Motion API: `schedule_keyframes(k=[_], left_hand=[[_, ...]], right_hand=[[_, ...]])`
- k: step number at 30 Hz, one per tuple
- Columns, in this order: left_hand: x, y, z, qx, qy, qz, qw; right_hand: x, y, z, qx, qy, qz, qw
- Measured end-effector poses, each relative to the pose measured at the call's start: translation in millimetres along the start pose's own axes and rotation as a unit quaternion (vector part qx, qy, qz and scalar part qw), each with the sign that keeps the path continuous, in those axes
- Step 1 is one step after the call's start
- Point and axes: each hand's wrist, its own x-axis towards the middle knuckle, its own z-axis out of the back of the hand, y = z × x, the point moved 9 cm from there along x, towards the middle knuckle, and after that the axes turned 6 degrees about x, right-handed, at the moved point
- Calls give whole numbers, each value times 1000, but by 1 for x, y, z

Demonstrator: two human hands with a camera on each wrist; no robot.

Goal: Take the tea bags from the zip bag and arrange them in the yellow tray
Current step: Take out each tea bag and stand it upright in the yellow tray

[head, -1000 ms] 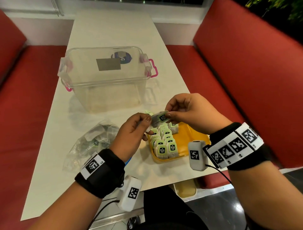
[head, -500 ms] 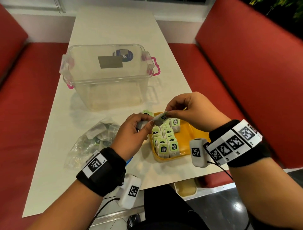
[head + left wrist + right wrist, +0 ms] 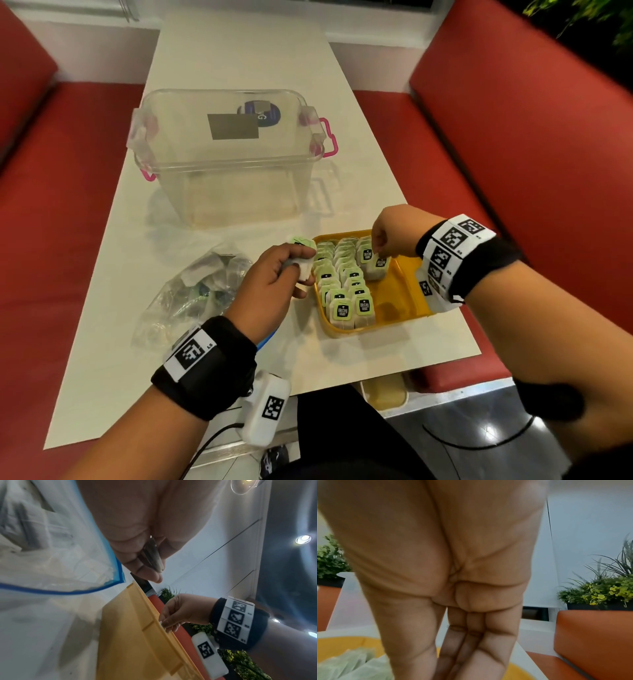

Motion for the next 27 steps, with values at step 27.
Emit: schedule_keyframes(k=[27], left_hand=[[1, -9, -16, -32, 38, -13, 999]], right_hand=[[-56, 77, 48, 224, -114, 164, 954]])
